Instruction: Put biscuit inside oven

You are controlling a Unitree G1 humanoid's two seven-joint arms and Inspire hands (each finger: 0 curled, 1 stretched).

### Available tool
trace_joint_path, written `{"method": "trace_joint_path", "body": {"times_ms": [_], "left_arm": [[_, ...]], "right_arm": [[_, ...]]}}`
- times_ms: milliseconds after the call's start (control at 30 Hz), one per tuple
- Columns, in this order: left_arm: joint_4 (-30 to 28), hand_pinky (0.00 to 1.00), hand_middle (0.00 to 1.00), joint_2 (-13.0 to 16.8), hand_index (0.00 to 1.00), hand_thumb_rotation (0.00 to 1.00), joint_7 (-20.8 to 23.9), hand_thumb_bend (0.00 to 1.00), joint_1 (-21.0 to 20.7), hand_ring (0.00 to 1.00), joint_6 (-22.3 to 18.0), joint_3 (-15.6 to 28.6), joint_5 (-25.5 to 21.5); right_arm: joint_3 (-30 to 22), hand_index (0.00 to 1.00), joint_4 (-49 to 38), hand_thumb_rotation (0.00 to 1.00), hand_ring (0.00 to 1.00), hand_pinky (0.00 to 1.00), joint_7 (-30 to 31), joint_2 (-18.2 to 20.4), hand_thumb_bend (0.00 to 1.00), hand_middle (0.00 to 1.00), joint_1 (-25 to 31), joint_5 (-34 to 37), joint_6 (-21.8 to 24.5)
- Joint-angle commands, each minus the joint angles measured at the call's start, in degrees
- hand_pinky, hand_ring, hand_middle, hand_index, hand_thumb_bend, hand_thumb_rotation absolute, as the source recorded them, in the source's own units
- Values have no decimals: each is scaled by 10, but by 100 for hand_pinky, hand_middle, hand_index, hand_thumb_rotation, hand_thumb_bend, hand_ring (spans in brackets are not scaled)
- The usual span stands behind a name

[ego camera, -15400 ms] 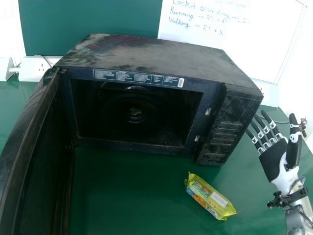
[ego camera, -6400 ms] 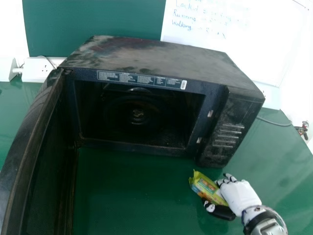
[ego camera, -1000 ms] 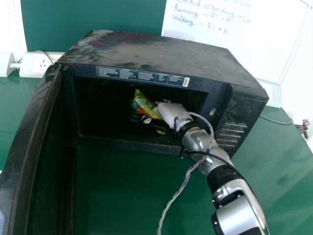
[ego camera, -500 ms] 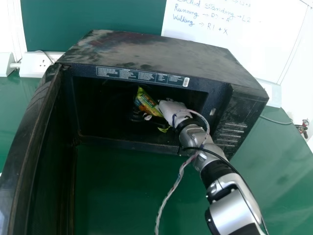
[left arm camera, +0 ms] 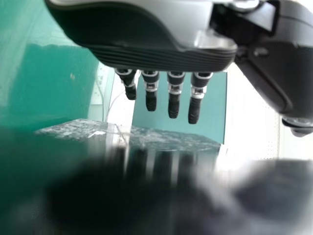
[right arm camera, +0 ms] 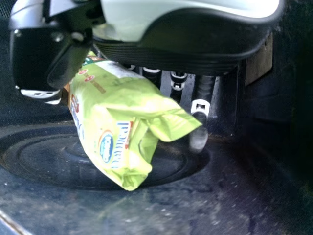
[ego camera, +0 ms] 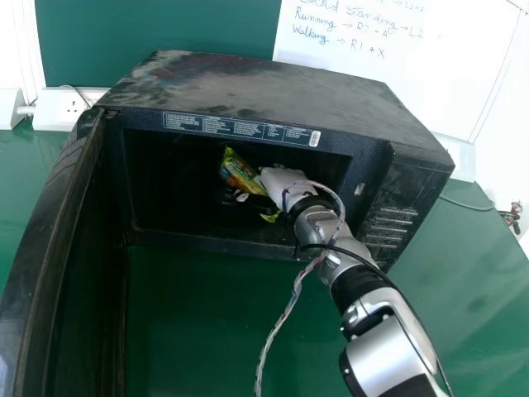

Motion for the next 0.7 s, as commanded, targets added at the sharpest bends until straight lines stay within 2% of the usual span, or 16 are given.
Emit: {"method": "trace_joint_path", "body": {"times_ms": [0,100,133,167,233,267,300,367,433,567,667], "left_arm": [[2,80,79,2,79,94,-3,81,7,76,-11,-3,8],[7,79,81,2,82,92,-5,79,6,76,-24,-1,19],[9,80,79,3,77,96,-5,80,6,76,-28,0,22],[11,79,78,4,77,96,-6,80,6,75,-30,0,22],[12,78,76,6,77,98,-6,82,7,73,-30,-2,19],[11,81,76,7,78,99,-6,83,6,73,-30,-4,16],[12,81,76,8,77,96,-8,82,7,72,-30,-6,14],[7,83,77,10,78,92,-7,80,14,73,-25,-6,15],[6,85,77,16,78,93,-11,80,18,74,-23,-8,6],[10,84,78,25,78,94,-20,80,19,75,-26,-10,-9],[17,85,80,26,79,95,-25,81,18,79,-33,-7,-10]], "right_arm": [[-7,48,5,0,14,14,-6,5,51,49,-15,12,-5],[-4,48,7,0,13,15,-7,6,52,48,-13,15,-7],[-1,48,8,0,15,16,-10,6,52,48,-13,12,-6],[2,48,9,0,16,17,-14,6,52,48,-12,10,-4],[7,48,11,0,18,19,-14,8,51,48,-12,7,3],[5,48,11,0,19,19,-15,10,51,48,-11,10,4],[3,48,12,0,18,19,-19,10,51,48,-9,13,4],[-1,48,13,0,20,20,-24,10,51,48,-6,19,1],[-1,48,15,0,20,19,-27,11,51,48,-4,19,1],[2,48,18,0,21,19,-26,12,51,48,-4,17,6],[3,48,19,0,25,22,-23,13,51,48,-5,17,13]]}}
